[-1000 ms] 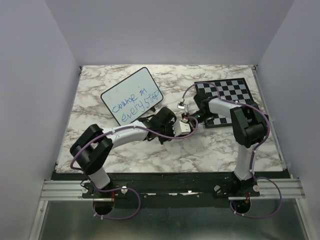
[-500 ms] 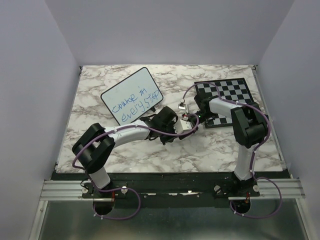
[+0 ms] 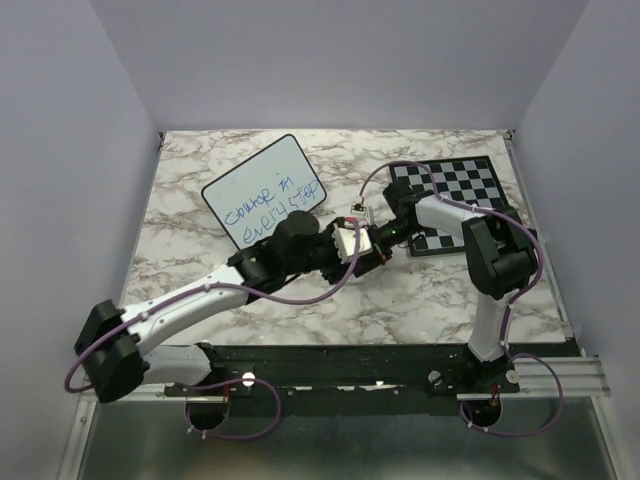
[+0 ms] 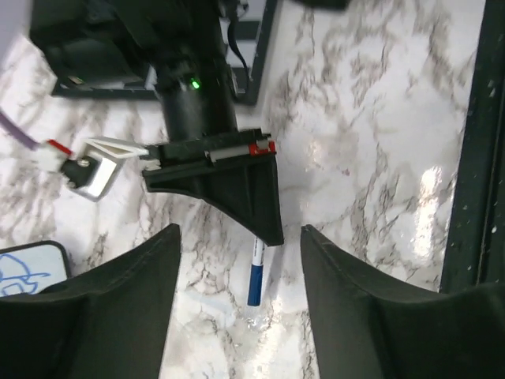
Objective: Write a sentence on the whiteboard
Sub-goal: Insert the whiteboard marker without the cap into the pen cap, then put down the whiteboard marker at the center of the board, then reset both arms
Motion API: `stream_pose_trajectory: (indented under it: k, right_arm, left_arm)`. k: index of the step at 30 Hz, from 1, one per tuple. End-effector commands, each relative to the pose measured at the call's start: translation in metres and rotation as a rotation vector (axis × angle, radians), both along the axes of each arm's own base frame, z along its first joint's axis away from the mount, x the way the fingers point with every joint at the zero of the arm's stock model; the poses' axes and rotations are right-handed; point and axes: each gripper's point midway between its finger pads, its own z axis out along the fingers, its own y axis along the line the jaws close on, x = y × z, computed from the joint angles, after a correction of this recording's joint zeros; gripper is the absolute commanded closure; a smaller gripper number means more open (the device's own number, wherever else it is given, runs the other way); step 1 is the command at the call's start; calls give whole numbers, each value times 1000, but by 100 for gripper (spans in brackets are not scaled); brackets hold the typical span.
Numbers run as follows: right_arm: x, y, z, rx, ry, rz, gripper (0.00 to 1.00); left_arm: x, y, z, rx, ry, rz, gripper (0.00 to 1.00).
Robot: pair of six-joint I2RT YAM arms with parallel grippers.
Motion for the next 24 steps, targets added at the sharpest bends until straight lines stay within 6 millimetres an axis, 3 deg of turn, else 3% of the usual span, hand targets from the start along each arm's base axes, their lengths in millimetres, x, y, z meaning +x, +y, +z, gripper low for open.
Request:
stream_pose_trajectory:
  k: [1,2,3,4,8,13,16,19,20,23,24]
  right_arm:
    - [20,-1,-7,-59,-127,-9,90]
    - [25,-4,-12,-94,-150,-21,88]
    - [30,-4,-14,-107,-166,-27,85]
    - [40,-3,-10,-112,-200,-33,83]
    - [70,-10,-15,-214,-313,-55,66]
    - [93,-26,-7,-317,-468,-50,36]
    - [105,-39,4,-386,-574,-63,34]
    - [115,-51,47,-407,-735,-100,33]
    - [115,-55,74,-395,-814,-121,33]
    - [113,-60,118,-359,-899,-228,30]
    - [106,-65,148,-315,-940,-280,30]
  left_arm:
    - [-6,35,30,-104,-51,130,27]
    - [-8,42,35,-125,-51,155,24]
    - [-10,49,32,-151,-23,192,9]
    - [-7,61,47,-208,-36,258,1]
    - [13,107,57,-363,75,621,1]
    - [10,134,56,-411,199,750,1]
    - [6,147,64,-461,221,795,1]
    - [0,160,77,-527,234,823,1]
    - [-1,164,82,-551,241,828,1]
    - [-11,171,104,-618,254,800,1]
    - [-12,177,113,-635,246,809,1]
